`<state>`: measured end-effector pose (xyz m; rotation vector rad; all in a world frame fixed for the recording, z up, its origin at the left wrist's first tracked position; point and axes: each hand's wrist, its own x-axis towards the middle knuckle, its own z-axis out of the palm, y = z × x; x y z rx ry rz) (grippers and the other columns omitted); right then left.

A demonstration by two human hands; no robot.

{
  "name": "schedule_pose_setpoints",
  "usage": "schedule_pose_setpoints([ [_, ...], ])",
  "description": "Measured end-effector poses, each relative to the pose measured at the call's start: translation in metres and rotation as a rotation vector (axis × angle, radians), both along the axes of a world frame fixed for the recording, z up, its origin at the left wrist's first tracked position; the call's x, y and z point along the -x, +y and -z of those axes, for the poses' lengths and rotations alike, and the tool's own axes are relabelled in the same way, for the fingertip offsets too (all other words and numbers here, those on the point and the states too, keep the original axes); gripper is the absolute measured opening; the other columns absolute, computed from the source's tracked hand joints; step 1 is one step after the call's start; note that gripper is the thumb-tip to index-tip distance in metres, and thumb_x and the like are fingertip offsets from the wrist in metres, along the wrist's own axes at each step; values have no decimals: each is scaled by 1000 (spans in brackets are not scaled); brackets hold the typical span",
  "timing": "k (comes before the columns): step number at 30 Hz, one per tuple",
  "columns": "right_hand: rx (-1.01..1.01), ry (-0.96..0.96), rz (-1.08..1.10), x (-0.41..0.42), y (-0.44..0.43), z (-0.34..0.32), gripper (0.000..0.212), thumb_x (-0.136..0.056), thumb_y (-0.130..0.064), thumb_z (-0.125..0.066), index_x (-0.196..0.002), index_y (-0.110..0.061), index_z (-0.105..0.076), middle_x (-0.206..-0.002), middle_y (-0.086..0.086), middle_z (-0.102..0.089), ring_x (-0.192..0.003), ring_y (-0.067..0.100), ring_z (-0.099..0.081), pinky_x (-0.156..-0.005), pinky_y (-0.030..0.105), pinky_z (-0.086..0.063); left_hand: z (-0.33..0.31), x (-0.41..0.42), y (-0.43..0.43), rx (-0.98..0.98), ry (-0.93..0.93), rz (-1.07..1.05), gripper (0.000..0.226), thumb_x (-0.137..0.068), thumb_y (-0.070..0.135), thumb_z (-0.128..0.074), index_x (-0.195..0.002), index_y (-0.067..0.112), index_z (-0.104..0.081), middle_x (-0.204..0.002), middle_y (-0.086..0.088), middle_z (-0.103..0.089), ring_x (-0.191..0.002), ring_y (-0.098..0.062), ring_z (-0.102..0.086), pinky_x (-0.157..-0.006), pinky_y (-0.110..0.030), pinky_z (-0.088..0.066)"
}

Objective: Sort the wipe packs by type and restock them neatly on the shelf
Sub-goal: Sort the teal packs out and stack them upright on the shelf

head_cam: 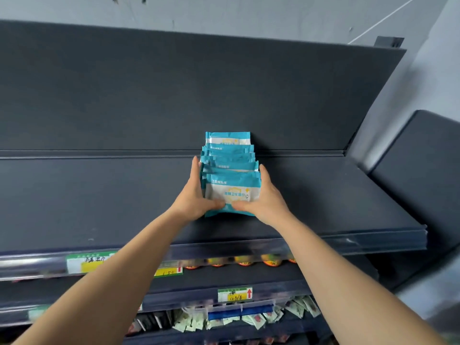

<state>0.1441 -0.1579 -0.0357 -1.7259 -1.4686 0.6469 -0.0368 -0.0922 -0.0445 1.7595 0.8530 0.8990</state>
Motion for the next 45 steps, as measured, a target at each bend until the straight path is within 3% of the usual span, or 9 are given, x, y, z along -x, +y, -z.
schedule_pose_setpoints([
  [2, 30, 43, -20, -4, 6, 7, 101, -62, -29, -88, -138, -37, -22, -117, -24, -54, -111, 5, -54, -92, 31, -46, 0, 5, 8, 85, 73, 49, 89, -64, 3, -86, -115, 47, -28, -115, 20, -52, -101, 17, -55, -81, -11, -48],
  [6, 136, 1, -166, -17, 9, 13, 120, -48, -38, -91, -140, -48, -14, -124, -24, -54, -116, 6, -54, -98, 40, -49, 18, 12, 18, 76, 384, 84, 128, -37, 57, -91, -140, 45, -17, -133, 21, -51, -131, -13, -44, -114, -52, -27],
  [8, 111, -58, -101, -16, 10, 12, 128, -41, -49, -89, -142, -50, -9, -122, -25, -57, -112, 9, -57, -91, 42, -52, 17, 10, 18, 66, 454, 36, 125, -34, 65, -87, -138, 46, -18, -133, 21, -50, -131, -14, -43, -115, -52, -23],
  [13, 33, -154, -38, -12, 5, 14, 104, -48, -54, -85, -131, -50, -22, -115, -27, -60, -99, 10, -62, -79, 39, -55, 11, 9, 9, -63, 657, -133, 94, -62, 54, -82, -135, 30, -28, -128, 20, -50, -129, -12, -43, -115, -43, -9],
  [18, 81, -166, -92, -16, -4, 11, 101, -60, -41, -87, -135, -42, -19, -125, -23, -54, -107, 9, -59, -86, 38, -54, 10, 10, -9, -188, 575, -237, 139, -56, 49, -87, -151, 21, 10, -160, 4, -8, -146, -16, -12, -117, -49, -20],
  [22, 99, -293, -74, -18, -13, 11, 89, -69, -42, -81, -138, -36, -25, -127, -12, -55, -108, 12, -57, -82, 38, -54, 0, 7, -25, -490, 791, -251, 124, -68, 56, -77, -152, 23, 8, -160, -2, 12, -147, -21, 8, -119, -43, -8],
  [30, 201, -612, 94, -19, -49, 5, 82, -90, -50, -58, -153, -21, -15, -155, 6, -30, -138, 26, -35, -107, 43, -38, -13, -2, -37, -696, 1032, -97, 86, -86, 52, -59, -151, 22, -12, -160, -3, -4, -148, -24, 5, -120, -46, 1],
  [40, 229, -871, 489, 3, -132, 5, 54, -92, -50, -52, -138, -23, -44, -131, 3, -55, -124, 25, -48, -99, 39, -38, -20, -18, -49, -919, 980, 177, 64, -97, 45, -43, -150, 15, -23, -160, -2, -14, -148, -22, -4, -120, -43, -6],
  [45, 395, -869, 699, 29, -200, 14, 50, -88, -45, -59, -131, -22, -49, -126, 3, -56, -120, 25, -49, -95, 38, -37, -14, -27, -80, -1106, 835, 313, 48, -94, 34, -49, -138, 15, -44, -148, -3, -40, -141, -23, -26, -114, -38, -22],
])
